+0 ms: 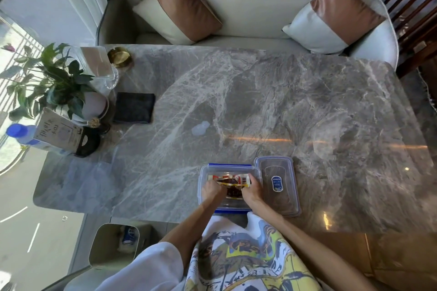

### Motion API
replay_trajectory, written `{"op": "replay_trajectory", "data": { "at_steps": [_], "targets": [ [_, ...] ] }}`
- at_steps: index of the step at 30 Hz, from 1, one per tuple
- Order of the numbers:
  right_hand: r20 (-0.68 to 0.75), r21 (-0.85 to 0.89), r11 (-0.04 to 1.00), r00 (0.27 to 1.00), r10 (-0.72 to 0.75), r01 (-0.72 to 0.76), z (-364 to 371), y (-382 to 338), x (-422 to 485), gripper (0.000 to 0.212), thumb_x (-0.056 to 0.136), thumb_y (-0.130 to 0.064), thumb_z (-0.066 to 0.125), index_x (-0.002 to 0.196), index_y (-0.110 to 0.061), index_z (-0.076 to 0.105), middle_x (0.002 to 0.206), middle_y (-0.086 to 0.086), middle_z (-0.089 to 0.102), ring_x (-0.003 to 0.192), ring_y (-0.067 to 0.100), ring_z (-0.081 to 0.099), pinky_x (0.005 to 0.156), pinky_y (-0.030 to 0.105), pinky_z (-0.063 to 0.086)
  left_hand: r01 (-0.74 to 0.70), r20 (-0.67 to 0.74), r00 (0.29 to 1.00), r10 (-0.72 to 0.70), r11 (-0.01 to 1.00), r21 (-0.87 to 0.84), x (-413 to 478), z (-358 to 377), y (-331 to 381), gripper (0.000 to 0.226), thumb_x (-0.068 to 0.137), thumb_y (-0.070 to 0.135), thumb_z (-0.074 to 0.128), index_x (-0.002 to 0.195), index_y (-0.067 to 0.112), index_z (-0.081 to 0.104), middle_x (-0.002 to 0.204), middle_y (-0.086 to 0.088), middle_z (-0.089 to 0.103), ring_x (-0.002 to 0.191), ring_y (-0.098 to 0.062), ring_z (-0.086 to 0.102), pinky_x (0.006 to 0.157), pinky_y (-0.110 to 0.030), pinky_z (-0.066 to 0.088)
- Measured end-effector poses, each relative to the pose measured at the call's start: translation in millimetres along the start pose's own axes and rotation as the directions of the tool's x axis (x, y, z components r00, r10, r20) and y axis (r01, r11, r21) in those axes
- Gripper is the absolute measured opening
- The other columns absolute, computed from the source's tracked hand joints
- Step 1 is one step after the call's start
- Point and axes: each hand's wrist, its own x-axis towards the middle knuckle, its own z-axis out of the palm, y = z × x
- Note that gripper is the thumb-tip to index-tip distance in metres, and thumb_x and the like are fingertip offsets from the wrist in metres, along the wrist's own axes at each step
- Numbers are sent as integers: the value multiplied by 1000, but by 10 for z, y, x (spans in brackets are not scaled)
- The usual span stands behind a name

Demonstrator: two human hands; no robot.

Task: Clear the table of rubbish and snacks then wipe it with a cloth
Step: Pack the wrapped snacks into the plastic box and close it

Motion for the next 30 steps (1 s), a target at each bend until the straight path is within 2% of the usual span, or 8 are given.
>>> {"op": "replay_trajectory", "data": {
  "at_steps": [7, 11, 13, 15, 17, 20, 25, 30],
  "targets": [
    [29, 17, 1000, 999, 16, -16, -8, 15, 32, 67, 89, 15, 39, 150, -14, 31, 150, 13, 41, 138, 28, 40, 115, 42, 37, -92, -12, 995, 95, 984, 155, 23, 1, -58, 36, 88, 7, 42, 116, -5, 59, 121, -22, 59, 109, -35, 61, 91, -44, 56],
    [86, -187, 981, 996, -33, 49, -23, 47, 20, 75, 89, 11, 44, 154, -18, 21, 156, 11, 31, 143, 28, 32, 115, 40, 35, -122, 19, 993, 120, 980, 158, 30, -9, -110, 49, 87, 8, 50, 135, 8, 39, 127, -22, 52, 114, -38, 55, 93, -46, 53],
    [118, -353, 925, 988, -103, 138, -31, 58, -1, 80, 86, 9, 48, 154, -23, 18, 156, 11, 24, 144, 29, 26, 114, 39, 34, -179, 45, 984, 173, 960, 217, 56, -4, -141, 63, 90, 9, 50, 147, 18, 26, 127, -23, 53, 119, -38, 52, 94, -45, 48],
    [157, -490, 849, 978, -138, 199, -45, 71, 1, 83, 84, 6, 52, 153, -25, 18, 154, 11, 18, 143, 31, 25, 111, 37, 36, -228, 63, 974, 219, 932, 283, 88, 5, -161, 56, 92, 12, 49, 145, 17, 31, 127, -21, 56, 122, -36, 49, 96, -44, 45],
    [186, -584, 774, 968, -168, 246, -61, 85, 11, 81, 83, 1, 57, 151, -24, 22, 146, 13, 24, 134, 31, 35, 103, 35, 43, -237, 65, 971, 228, 918, 318, 98, 10, -173, 41, 93, 15, 50, 134, 13, 43, 124, -19, 56, 120, -34, 50, 97, -43, 45],
    [216, -702, 624, 937, -274, 344, -92, 130, 4, 63, 80, 0, 59, 136, -18, 38, 126, 13, 36, 110, 27, 47, 89, 34, 51, -237, 73, 971, 225, 905, 354, 99, 22, -191, 38, 94, 15, 50, 131, 12, 42, 123, -18, 51, 117, -34, 50, 95, -41, 46],
    [223, -840, 401, 906, -360, 366, -47, 167, 22, 60, 80, 0, 63, 133, -15, 38, 126, 14, 40, 107, 27, 51, 87, 35, 52, -286, 62, 955, 291, 842, 458, 171, 27, -218, 33, 94, 5, 42, 127, 10, 40, 122, -19, 46, 108, -36, 55, 87, -40, 48],
    [207, -862, 363, 899, -386, 354, -9, 158, 74, 39, 90, 3, 49, 125, -13, 43, 122, 14, 45, 104, 25, 56, 85, 33, 52, -290, 14, 938, 346, 762, 579, 149, 49, -197, 34, 94, -4, 42, 125, 9, 44, 129, -16, 37, 103, -32, 59, 85, -37, 50]
  ]
}}
